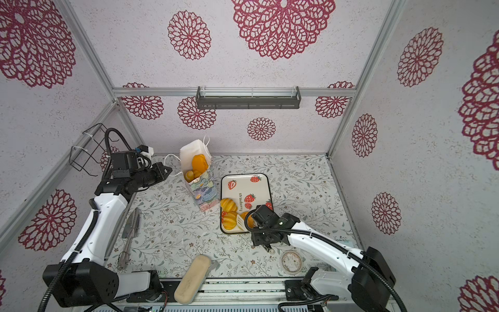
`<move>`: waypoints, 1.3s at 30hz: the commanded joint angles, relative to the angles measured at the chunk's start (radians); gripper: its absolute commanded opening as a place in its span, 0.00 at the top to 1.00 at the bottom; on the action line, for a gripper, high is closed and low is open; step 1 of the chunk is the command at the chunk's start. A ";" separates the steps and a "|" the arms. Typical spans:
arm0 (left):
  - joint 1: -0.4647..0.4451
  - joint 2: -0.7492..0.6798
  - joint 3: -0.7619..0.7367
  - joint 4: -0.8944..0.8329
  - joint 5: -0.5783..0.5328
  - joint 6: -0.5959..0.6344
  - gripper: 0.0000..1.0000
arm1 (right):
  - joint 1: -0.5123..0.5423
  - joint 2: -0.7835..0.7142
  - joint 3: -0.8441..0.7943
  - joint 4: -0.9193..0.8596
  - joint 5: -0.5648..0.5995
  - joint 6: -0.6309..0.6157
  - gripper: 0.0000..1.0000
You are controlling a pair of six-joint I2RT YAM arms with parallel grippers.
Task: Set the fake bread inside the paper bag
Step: 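Lower the open tongs with the right gripper around the braided bun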
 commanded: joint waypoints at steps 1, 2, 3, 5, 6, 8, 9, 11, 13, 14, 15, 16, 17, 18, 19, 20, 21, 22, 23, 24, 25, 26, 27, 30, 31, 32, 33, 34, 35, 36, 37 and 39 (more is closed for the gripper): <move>-0.001 -0.001 -0.007 0.017 -0.003 -0.005 1.00 | 0.005 -0.011 0.045 -0.009 0.032 -0.006 0.45; -0.001 -0.001 -0.007 0.017 -0.003 -0.006 1.00 | 0.004 -0.012 0.049 -0.011 0.035 -0.008 0.45; -0.001 -0.001 -0.007 0.017 -0.003 -0.006 1.00 | 0.005 -0.013 0.050 -0.013 0.039 -0.009 0.46; -0.001 -0.003 -0.008 0.017 -0.003 -0.006 1.00 | 0.004 -0.018 0.054 -0.018 0.047 -0.008 0.46; -0.001 -0.003 -0.008 0.017 -0.003 -0.006 1.00 | 0.005 -0.022 0.052 -0.020 0.049 -0.008 0.46; -0.001 -0.001 -0.006 0.017 -0.003 -0.006 1.00 | 0.005 -0.028 0.054 -0.022 0.053 -0.008 0.47; -0.001 -0.001 -0.007 0.017 -0.003 -0.006 1.00 | 0.005 -0.030 0.053 -0.022 0.054 -0.008 0.47; -0.001 -0.001 -0.007 0.017 -0.003 -0.006 1.00 | 0.005 -0.034 0.054 -0.022 0.057 -0.007 0.47; -0.001 -0.003 -0.008 0.017 -0.002 -0.006 1.00 | 0.005 -0.037 0.053 -0.022 0.060 -0.005 0.48; -0.001 -0.003 -0.008 0.018 -0.003 -0.005 1.00 | 0.005 -0.037 0.052 -0.023 0.062 -0.004 0.48; -0.001 -0.001 -0.009 0.018 -0.003 -0.005 1.00 | 0.004 -0.040 0.053 -0.022 0.064 -0.004 0.48; -0.001 -0.001 -0.008 0.018 -0.003 -0.005 1.00 | 0.005 -0.040 0.053 -0.024 0.067 -0.004 0.48; -0.001 -0.001 -0.008 0.017 -0.003 -0.006 1.00 | 0.005 -0.042 0.054 -0.025 0.069 -0.003 0.48; -0.001 -0.001 -0.009 0.017 -0.002 -0.005 1.00 | 0.004 -0.043 0.055 -0.027 0.072 -0.004 0.48; -0.001 -0.001 -0.009 0.017 -0.003 -0.005 1.00 | 0.003 -0.045 0.057 -0.031 0.076 -0.004 0.49; -0.001 -0.001 -0.009 0.017 -0.003 -0.006 1.00 | 0.003 -0.048 0.057 -0.035 0.083 -0.003 0.49; -0.001 -0.001 -0.008 0.017 -0.003 -0.005 1.00 | 0.003 -0.053 0.057 -0.038 0.090 -0.001 0.49; -0.001 -0.001 -0.008 0.017 -0.003 -0.005 1.00 | 0.002 -0.056 0.058 -0.038 0.095 0.000 0.49; -0.001 -0.001 -0.008 0.018 -0.003 -0.006 1.00 | 0.001 -0.059 0.057 -0.042 0.100 0.002 0.48; -0.001 -0.001 -0.008 0.017 -0.002 -0.005 1.00 | 0.001 -0.060 0.056 -0.044 0.106 0.005 0.48; -0.001 -0.001 -0.008 0.018 -0.002 -0.006 1.00 | -0.001 -0.062 0.056 -0.047 0.112 0.006 0.48; -0.002 -0.001 -0.008 0.017 -0.003 -0.005 1.00 | -0.001 -0.063 0.056 -0.051 0.119 0.008 0.48; -0.002 -0.001 -0.009 0.017 -0.002 -0.006 1.00 | -0.002 -0.065 0.056 -0.054 0.126 0.011 0.48; -0.002 -0.001 -0.009 0.017 -0.003 -0.006 1.00 | -0.007 -0.065 0.052 -0.051 0.119 0.012 0.48; -0.001 -0.001 -0.009 0.017 -0.002 -0.006 1.00 | -0.006 -0.060 0.052 -0.051 0.116 0.012 0.47; -0.002 -0.001 -0.009 0.017 -0.003 -0.005 1.00 | -0.006 -0.052 0.052 -0.052 0.112 0.012 0.46; -0.002 -0.002 -0.009 0.016 -0.002 -0.006 1.00 | -0.006 -0.047 0.051 -0.055 0.112 0.011 0.45; -0.002 -0.003 -0.009 0.016 -0.003 -0.005 1.00 | -0.006 -0.040 0.051 -0.056 0.113 0.011 0.45; -0.001 -0.004 -0.009 0.016 -0.003 -0.006 1.00 | -0.007 -0.036 0.053 -0.056 0.114 0.008 0.44; -0.002 -0.004 -0.009 0.016 -0.004 -0.005 1.00 | -0.007 -0.031 0.053 -0.056 0.112 0.006 0.44; -0.002 -0.005 -0.008 0.016 -0.004 -0.005 1.00 | -0.007 -0.027 0.056 -0.056 0.111 0.005 0.43; -0.002 -0.004 -0.008 0.016 -0.004 -0.005 1.00 | -0.006 -0.019 0.058 -0.055 0.109 0.001 0.41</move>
